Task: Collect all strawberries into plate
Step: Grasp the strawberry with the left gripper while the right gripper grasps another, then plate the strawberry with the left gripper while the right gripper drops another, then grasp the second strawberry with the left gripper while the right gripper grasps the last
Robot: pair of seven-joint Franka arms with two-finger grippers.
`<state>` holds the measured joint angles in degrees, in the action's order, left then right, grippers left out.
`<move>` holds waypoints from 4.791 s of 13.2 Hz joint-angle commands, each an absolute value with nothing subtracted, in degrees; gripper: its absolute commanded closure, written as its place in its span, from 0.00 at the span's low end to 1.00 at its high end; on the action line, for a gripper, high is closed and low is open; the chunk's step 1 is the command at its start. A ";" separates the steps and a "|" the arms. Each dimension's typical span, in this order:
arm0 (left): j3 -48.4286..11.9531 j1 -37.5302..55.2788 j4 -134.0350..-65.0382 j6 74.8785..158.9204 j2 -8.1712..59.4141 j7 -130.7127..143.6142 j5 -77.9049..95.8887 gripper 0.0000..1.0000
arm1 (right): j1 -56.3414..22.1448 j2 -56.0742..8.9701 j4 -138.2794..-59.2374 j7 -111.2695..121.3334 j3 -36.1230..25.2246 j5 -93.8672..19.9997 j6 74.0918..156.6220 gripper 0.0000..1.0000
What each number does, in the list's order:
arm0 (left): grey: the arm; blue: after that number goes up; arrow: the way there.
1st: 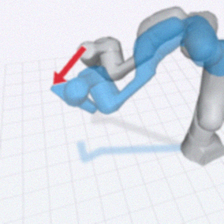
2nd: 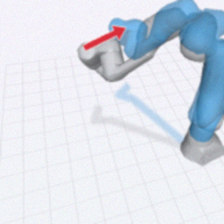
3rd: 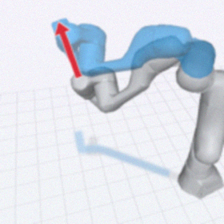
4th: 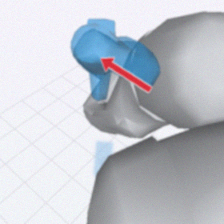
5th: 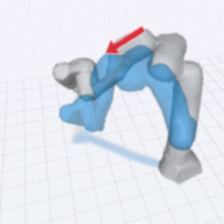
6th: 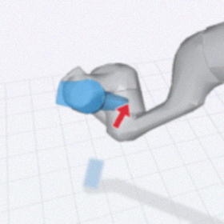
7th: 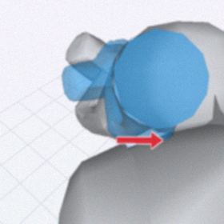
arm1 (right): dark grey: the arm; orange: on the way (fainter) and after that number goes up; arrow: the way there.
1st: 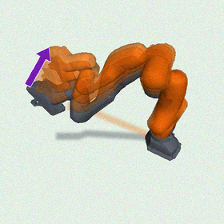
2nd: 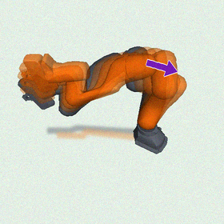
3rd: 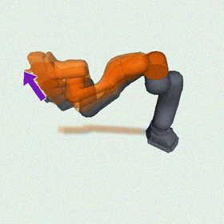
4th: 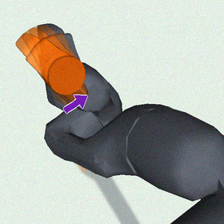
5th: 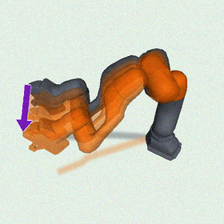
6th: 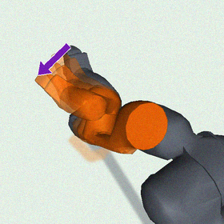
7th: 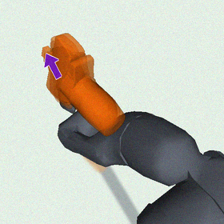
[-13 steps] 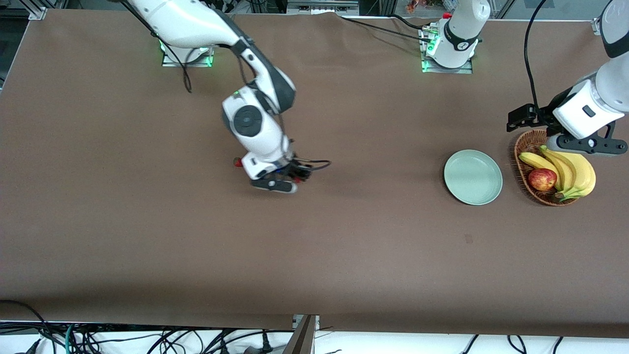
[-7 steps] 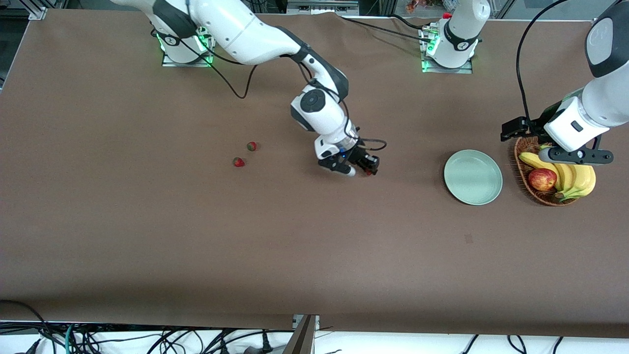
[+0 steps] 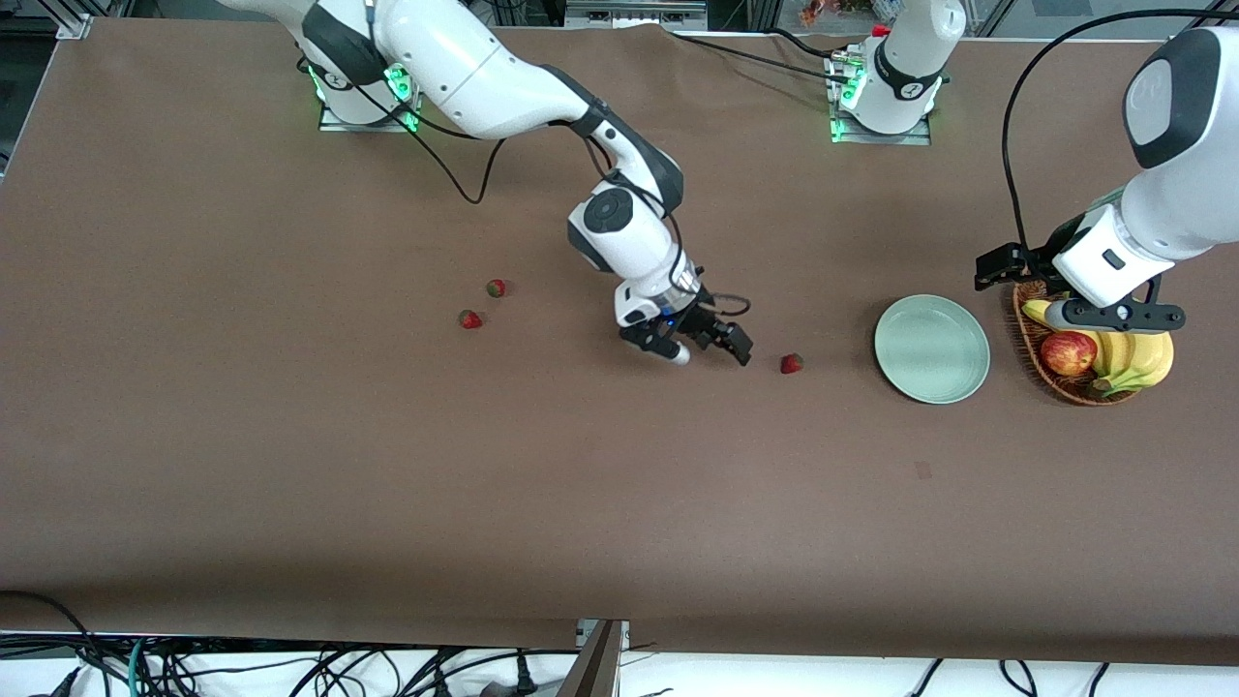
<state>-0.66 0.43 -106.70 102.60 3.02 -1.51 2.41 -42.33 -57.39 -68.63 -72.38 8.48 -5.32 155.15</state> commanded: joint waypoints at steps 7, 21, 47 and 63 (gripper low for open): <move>-14.57 0.26 -124.80 131.44 7.00 18.77 1.85 0.00 | -34.10 -36.32 -91.89 -32.38 -6.21 -4.83 125.59 0.03; -15.56 1.93 -111.72 149.24 34.97 34.45 -10.81 0.00 | -34.10 -24.79 -124.98 -29.79 -6.33 -13.01 142.65 0.15; 8.26 -0.44 -122.49 133.20 19.51 -17.40 5.19 1.00 | -55.18 -58.25 -72.52 -69.50 -2.20 -28.48 165.35 0.63; -1.02 2.02 -124.19 132.63 13.36 0.47 5.10 0.00 | -52.91 -33.25 -96.81 -29.72 -24.87 -24.96 118.20 0.12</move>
